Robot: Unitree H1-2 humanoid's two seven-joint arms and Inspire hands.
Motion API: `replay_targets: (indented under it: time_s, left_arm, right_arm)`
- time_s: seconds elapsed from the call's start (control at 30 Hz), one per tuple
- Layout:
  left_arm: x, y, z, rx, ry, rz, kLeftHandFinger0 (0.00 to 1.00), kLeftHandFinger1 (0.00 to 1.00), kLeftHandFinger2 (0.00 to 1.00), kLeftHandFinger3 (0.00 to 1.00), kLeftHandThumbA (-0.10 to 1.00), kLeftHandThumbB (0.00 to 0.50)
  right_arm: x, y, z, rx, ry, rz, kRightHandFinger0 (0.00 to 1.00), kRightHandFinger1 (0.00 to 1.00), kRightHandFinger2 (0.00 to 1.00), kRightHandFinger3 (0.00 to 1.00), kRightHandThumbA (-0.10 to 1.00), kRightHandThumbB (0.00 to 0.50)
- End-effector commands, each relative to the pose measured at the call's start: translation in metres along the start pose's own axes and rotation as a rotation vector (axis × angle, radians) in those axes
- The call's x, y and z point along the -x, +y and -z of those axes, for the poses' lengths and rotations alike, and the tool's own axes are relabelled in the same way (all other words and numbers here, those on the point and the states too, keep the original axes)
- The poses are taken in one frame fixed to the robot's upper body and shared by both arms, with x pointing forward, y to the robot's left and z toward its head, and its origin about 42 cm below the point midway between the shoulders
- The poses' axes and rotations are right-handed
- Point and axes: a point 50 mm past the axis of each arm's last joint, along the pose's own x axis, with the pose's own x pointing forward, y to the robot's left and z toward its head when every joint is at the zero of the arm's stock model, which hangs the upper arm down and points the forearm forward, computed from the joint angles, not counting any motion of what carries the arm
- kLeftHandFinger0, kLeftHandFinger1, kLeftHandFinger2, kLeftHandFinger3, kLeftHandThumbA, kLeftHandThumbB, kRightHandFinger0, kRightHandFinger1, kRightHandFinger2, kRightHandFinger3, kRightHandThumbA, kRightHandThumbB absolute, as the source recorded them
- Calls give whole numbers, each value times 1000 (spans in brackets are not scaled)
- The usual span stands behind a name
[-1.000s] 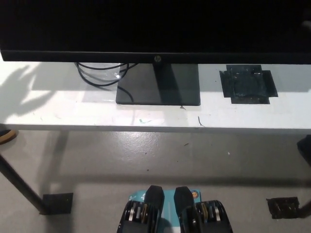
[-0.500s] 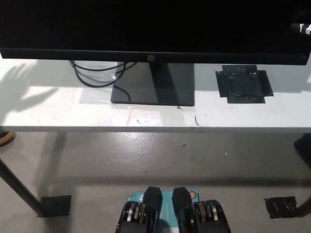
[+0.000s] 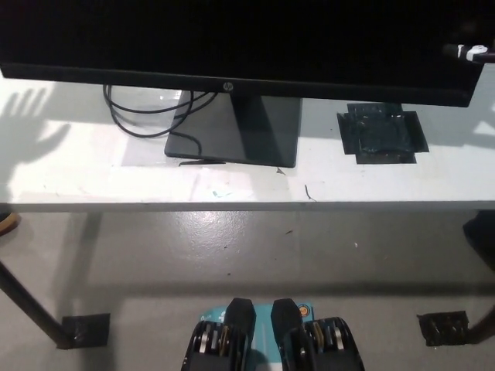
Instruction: The monitor is placed at the center of the table and the robot uses both its hand to grab the left and right sides of the monitor to tilt the angle of the monitor downwards
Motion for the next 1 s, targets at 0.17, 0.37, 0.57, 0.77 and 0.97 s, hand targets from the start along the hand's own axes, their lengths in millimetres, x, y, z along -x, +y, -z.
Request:
replay_targets:
  time_s: [0.17,0.37,0.57,0.77,0.97]
  left_arm:
    - [-66,48,-69,-748,-90,-1,1000,1000,1000,1000,727,438]
    - [-73,60,-80,-791,-90,-51,1000,1000,1000,1000,769,450]
    - [-77,65,-90,-816,-104,-74,1000,1000,1000,1000,820,451]
    - [-79,63,-95,-839,-124,-130,1000,1000,1000,1000,795,480]
    - [-81,65,-99,-885,-100,-174,1000,1000,1000,1000,854,461]
  right_arm:
    - [-36,6,-91,821,-107,514,1000,1000,1000,1000,422,500]
    - [-33,-5,-111,962,-100,596,1000,1000,1000,1000,490,500]
    - [-28,-13,-125,1071,-125,691,1000,1000,1000,1000,475,500]
    - [-29,-12,-130,1306,-82,830,1000,1000,1000,1000,600,500]
    - [-30,-8,-133,1447,-61,932,1000,1000,1000,1000,639,500]
